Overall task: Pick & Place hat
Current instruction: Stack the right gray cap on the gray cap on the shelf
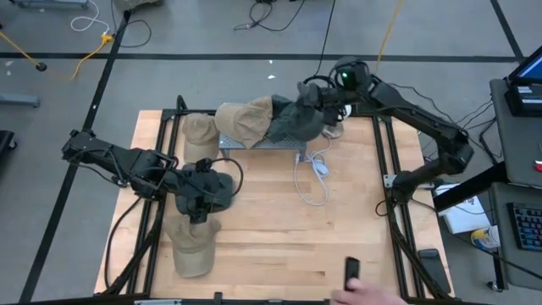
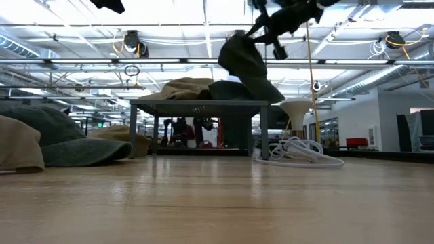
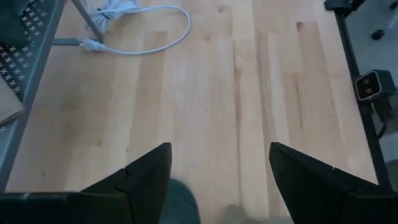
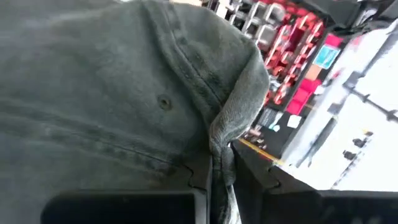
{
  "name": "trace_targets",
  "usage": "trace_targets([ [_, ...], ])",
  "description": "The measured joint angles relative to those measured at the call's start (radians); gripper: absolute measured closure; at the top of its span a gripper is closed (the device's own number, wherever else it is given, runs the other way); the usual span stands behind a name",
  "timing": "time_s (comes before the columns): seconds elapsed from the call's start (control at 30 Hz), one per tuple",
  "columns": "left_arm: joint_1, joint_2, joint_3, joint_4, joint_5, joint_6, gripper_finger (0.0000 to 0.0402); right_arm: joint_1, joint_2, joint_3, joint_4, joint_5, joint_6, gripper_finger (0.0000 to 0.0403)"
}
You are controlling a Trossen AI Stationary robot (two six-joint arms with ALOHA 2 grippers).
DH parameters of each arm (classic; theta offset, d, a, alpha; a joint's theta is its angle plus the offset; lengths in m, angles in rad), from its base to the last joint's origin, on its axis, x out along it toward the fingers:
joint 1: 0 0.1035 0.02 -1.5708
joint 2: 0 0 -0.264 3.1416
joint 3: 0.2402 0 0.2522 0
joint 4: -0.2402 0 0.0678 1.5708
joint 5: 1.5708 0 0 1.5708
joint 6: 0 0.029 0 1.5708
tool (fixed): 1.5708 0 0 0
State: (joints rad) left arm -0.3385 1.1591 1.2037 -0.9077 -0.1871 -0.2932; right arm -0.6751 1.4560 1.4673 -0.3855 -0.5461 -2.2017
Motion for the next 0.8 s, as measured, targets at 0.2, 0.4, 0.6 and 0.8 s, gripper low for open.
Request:
trace_targets([
  [0.2, 0.026, 0.0, 0.0, 0.0, 0.0, -0.006, 0.0128, -0.007, 0.096, 0.0, 0.125, -0.062, -0.031, 0.0374],
  [0.4, 0.061, 0.0, 0.0, 0.014, 0.001, -0.021, 0.0128, -0.005, 0.183, 0.0, 0.257, -0.087, -0.036, 0.0374],
  [0.6, 0.082, 0.0, 0.0, 0.087, 0.001, -0.005, 0.0128, -0.004, 0.244, 0.0, 0.333, -0.085, 0.011, 0.0361],
  [0.8, 0.096, 0.0, 0.0, 0.102, 0.002, 0.031, 0.0128, 0.023, 0.299, 0.001, 0.376, -0.059, 0.04, 0.0365],
])
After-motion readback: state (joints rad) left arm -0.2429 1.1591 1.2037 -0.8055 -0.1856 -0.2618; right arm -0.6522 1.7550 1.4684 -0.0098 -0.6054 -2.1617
